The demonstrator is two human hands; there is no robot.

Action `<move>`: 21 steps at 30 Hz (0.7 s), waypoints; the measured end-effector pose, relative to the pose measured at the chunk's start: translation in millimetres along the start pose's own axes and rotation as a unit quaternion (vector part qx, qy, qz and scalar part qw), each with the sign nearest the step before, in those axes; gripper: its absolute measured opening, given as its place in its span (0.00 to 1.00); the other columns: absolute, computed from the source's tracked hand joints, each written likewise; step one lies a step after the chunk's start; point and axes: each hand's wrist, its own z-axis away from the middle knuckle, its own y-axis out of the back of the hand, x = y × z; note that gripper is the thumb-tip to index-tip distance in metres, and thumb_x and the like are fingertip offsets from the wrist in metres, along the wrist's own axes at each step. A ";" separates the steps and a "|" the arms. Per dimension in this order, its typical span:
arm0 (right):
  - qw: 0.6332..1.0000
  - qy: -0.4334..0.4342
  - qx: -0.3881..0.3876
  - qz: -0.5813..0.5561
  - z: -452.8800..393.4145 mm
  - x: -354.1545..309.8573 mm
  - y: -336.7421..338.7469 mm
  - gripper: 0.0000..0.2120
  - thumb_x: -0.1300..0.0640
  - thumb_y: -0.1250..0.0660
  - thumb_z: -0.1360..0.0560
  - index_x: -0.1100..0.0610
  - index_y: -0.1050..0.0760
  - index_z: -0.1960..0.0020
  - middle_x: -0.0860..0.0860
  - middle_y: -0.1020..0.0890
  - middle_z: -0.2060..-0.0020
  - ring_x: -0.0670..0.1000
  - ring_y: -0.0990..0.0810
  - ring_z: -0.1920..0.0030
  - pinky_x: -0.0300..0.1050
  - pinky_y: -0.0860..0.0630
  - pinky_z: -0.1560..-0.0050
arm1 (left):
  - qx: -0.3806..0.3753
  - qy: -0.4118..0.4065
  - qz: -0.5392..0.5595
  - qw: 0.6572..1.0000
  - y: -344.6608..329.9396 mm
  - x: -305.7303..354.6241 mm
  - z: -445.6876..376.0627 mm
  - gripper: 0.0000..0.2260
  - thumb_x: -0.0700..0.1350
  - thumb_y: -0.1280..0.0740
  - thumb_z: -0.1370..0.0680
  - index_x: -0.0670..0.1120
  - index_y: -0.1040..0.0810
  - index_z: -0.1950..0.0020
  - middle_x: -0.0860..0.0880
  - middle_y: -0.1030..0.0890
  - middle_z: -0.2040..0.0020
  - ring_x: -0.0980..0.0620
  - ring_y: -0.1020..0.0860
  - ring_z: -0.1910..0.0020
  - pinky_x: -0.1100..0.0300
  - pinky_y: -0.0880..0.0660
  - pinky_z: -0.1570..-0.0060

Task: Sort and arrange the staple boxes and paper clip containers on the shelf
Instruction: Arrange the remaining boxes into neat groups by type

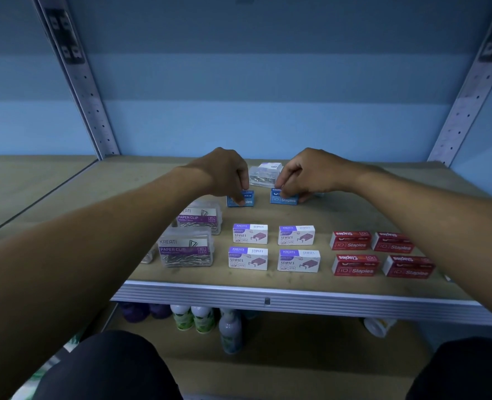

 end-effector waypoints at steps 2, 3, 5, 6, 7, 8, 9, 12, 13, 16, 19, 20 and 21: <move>1.000 0.002 0.002 0.000 -0.3 -0.4 -0.9 0.08 0.60 0.21 0.30 0.53 0.13 0.52 0.51 0.13 0.56 0.52 0.13 0.53 0.49 0.14 0.54 | 0.001 -0.001 0.000 1.000 0.6 0.9 0.4 0.10 0.45 0.21 0.31 0.47 0.16 0.52 0.52 0.17 0.55 0.54 0.20 0.53 0.62 0.25 0.56; 1.000 0.004 0.005 0.003 -0.5 -0.4 -1.7 0.08 0.59 0.21 0.30 0.53 0.13 0.52 0.51 0.13 0.56 0.52 0.13 0.53 0.50 0.14 0.54 | 0.002 -0.002 -0.003 1.000 0.8 1.7 0.5 0.10 0.45 0.21 0.31 0.47 0.15 0.52 0.53 0.17 0.56 0.54 0.20 0.52 0.62 0.24 0.55; 1.000 0.006 0.012 0.007 -0.7 0.4 -3.2 0.07 0.59 0.21 0.30 0.53 0.13 0.53 0.51 0.13 0.57 0.53 0.13 0.54 0.50 0.14 0.55 | 0.009 -0.007 -0.009 1.000 0.0 3.7 1.0 0.09 0.45 0.22 0.30 0.47 0.15 0.52 0.53 0.17 0.56 0.54 0.20 0.52 0.64 0.26 0.58; 1.000 0.007 0.017 0.007 -0.5 0.8 -3.8 0.06 0.59 0.21 0.30 0.53 0.13 0.53 0.51 0.13 0.57 0.52 0.13 0.54 0.50 0.14 0.55 | 0.014 -0.010 -0.011 1.000 -0.8 4.9 1.4 0.09 0.45 0.22 0.30 0.47 0.15 0.52 0.53 0.17 0.56 0.54 0.20 0.53 0.65 0.27 0.61; 1.000 0.007 0.021 0.007 0.2 1.2 -4.2 0.06 0.59 0.21 0.30 0.53 0.12 0.54 0.51 0.13 0.58 0.51 0.13 0.55 0.49 0.14 0.56 | 0.017 -0.014 -0.012 1.000 -2.0 6.5 1.6 0.09 0.45 0.22 0.30 0.47 0.15 0.52 0.53 0.17 0.56 0.54 0.20 0.53 0.66 0.29 0.63; 1.000 0.009 0.024 0.008 1.5 1.4 -4.1 0.06 0.59 0.21 0.30 0.53 0.12 0.53 0.51 0.13 0.58 0.50 0.13 0.57 0.48 0.14 0.56 | 0.021 -0.018 -0.010 1.000 -3.0 8.1 1.9 0.08 0.45 0.22 0.30 0.47 0.15 0.52 0.53 0.17 0.55 0.54 0.20 0.52 0.66 0.29 0.63; 1.000 0.011 0.025 0.010 2.9 1.2 -3.5 0.06 0.59 0.21 0.30 0.53 0.12 0.53 0.50 0.13 0.58 0.48 0.13 0.58 0.47 0.14 0.56 | 0.024 -0.021 -0.008 0.999 -3.5 10.1 2.4 0.08 0.45 0.23 0.30 0.47 0.15 0.51 0.53 0.17 0.55 0.55 0.20 0.52 0.65 0.29 0.62; 0.999 0.024 0.034 0.013 11.3 0.3 2.2 0.06 0.60 0.22 0.29 0.52 0.12 0.54 0.45 0.13 0.63 0.41 0.15 0.66 0.36 0.18 0.64 | 0.033 -0.024 0.002 0.999 -1.0 19.2 4.9 0.08 0.45 0.22 0.30 0.49 0.15 0.51 0.53 0.16 0.53 0.56 0.21 0.54 0.63 0.25 0.58; 0.999 0.030 0.037 0.016 15.2 0.4 5.4 0.05 0.59 0.22 0.29 0.51 0.13 0.54 0.43 0.14 0.66 0.39 0.17 0.69 0.33 0.21 0.67 | 0.038 -0.027 0.010 0.999 0.5 23.1 5.6 0.08 0.45 0.22 0.30 0.49 0.15 0.52 0.54 0.16 0.54 0.58 0.21 0.57 0.63 0.25 0.58; 0.998 0.043 0.051 0.024 29.3 4.9 17.6 0.05 0.58 0.23 0.29 0.48 0.13 0.56 0.37 0.16 0.69 0.37 0.19 0.70 0.29 0.25 0.69 | 0.057 -0.046 0.038 0.997 3.3 37.1 8.0 0.07 0.45 0.22 0.30 0.50 0.15 0.53 0.55 0.16 0.56 0.64 0.22 0.66 0.66 0.26 0.63; 0.996 0.049 0.061 0.029 46.1 14.7 30.7 0.05 0.57 0.22 0.30 0.48 0.13 0.55 0.38 0.15 0.67 0.36 0.18 0.67 0.27 0.26 0.66 | 0.067 -0.075 0.061 0.993 1.7 54.2 10.3 0.07 0.46 0.22 0.30 0.52 0.15 0.54 0.56 0.15 0.58 0.70 0.24 0.69 0.69 0.29 0.67; 0.997 0.046 0.062 0.017 52.7 19.2 35.4 0.06 0.57 0.22 0.30 0.48 0.13 0.55 0.40 0.14 0.66 0.38 0.17 0.66 0.29 0.23 0.64 | 0.068 -0.087 0.064 0.992 0.7 61.1 10.7 0.07 0.46 0.22 0.30 0.52 0.15 0.55 0.56 0.15 0.58 0.71 0.24 0.69 0.72 0.29 0.67; 0.997 0.043 0.062 0.004 59.7 24.3 40.3 0.06 0.58 0.22 0.30 0.49 0.12 0.55 0.43 0.14 0.65 0.40 0.15 0.64 0.33 0.20 0.62 | 0.069 -0.099 0.064 0.991 -0.5 68.7 10.5 0.07 0.46 0.22 0.31 0.52 0.15 0.55 0.56 0.15 0.59 0.72 0.24 0.68 0.75 0.31 0.69</move>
